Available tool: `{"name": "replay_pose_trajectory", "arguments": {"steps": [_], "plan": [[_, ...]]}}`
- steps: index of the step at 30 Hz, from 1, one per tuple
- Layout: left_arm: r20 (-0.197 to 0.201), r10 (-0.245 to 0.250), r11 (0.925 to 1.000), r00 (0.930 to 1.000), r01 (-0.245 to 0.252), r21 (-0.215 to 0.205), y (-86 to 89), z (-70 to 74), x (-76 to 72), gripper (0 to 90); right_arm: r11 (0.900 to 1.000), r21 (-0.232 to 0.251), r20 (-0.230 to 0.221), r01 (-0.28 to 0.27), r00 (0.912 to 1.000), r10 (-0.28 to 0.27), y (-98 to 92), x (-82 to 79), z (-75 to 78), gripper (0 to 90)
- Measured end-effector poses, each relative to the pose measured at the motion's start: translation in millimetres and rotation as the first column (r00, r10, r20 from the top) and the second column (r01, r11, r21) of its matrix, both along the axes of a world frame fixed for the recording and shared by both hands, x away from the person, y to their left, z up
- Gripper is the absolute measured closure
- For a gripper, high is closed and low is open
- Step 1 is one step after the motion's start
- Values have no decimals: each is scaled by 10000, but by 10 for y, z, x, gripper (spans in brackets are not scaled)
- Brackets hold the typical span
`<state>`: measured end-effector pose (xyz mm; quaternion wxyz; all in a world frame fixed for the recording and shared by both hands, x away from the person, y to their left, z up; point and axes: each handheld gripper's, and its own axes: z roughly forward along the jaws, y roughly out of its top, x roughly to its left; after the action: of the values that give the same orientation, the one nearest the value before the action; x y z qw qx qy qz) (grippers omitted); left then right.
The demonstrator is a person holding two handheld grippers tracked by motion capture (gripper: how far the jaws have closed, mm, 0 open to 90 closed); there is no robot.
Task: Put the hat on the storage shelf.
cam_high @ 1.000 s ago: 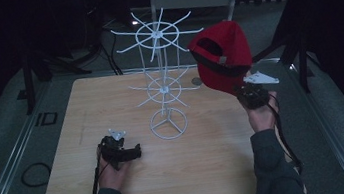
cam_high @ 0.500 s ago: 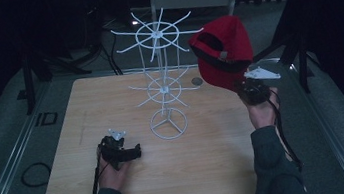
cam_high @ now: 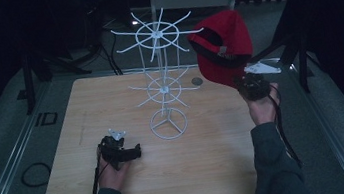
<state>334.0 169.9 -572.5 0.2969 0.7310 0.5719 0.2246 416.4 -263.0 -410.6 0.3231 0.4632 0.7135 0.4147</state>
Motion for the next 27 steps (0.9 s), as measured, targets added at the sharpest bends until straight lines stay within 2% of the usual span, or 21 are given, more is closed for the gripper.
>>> {"name": "replay_pose_trajectory", "arguments": {"steps": [12, 27], "plan": [[2, -6, 10000, 10000, 6, 9, 1, 0, 1, 27, 10000, 18, 128, 66, 9999, -66, 13, 16, 147, 860], [1, -4, 10000, 10000, 4, 9, 1, 0, 1, 27, 9999, 80, 211, 85, 9997, -86, 66, 25, 246, 860]]}}
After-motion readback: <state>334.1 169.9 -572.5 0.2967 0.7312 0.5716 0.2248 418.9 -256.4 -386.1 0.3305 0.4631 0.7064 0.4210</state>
